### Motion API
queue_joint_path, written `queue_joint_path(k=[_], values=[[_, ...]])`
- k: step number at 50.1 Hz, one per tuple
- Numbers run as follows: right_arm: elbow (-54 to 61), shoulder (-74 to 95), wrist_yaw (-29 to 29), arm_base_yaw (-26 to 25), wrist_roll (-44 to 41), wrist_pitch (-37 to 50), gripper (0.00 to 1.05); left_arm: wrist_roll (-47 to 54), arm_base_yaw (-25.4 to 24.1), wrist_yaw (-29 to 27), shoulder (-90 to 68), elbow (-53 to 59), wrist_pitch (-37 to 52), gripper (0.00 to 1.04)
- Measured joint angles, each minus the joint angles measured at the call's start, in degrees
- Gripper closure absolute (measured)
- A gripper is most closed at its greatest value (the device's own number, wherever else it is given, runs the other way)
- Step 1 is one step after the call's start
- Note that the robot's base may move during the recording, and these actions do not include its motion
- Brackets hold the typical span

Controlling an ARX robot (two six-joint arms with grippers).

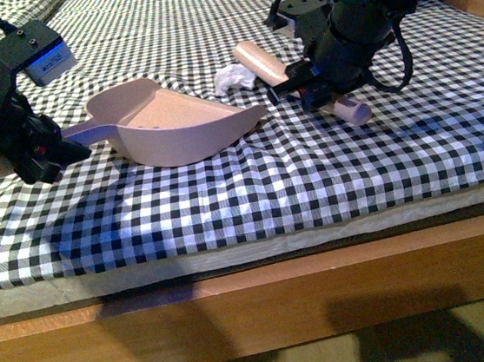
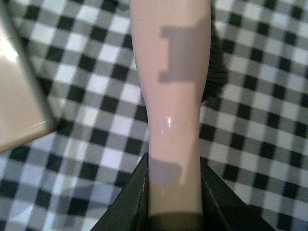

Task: Clean up trash

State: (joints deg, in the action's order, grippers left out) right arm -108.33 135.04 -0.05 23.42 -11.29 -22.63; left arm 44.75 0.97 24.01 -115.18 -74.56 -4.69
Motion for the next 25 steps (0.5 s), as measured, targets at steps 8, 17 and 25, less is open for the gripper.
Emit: queue_joint_path(k=[8,17,25], values=[[0.00,-2.40,-18.12,-0.13,-5.88,-6.38,0.84,0.09,0.00,-0.02,0.00,0.00,0.00,0.77],[-4.50,-7.10,-30.86,-1.46,-11.58,-14.51,0.84,0.15,0.02,0.00,0.00,0.00,0.00,0.77],[-4.37,-10.97,-25.18,-7.06,-12.57,-10.19,0.84,0.15,0.04,0.00,-0.02,0.00,-0.02,0.77]])
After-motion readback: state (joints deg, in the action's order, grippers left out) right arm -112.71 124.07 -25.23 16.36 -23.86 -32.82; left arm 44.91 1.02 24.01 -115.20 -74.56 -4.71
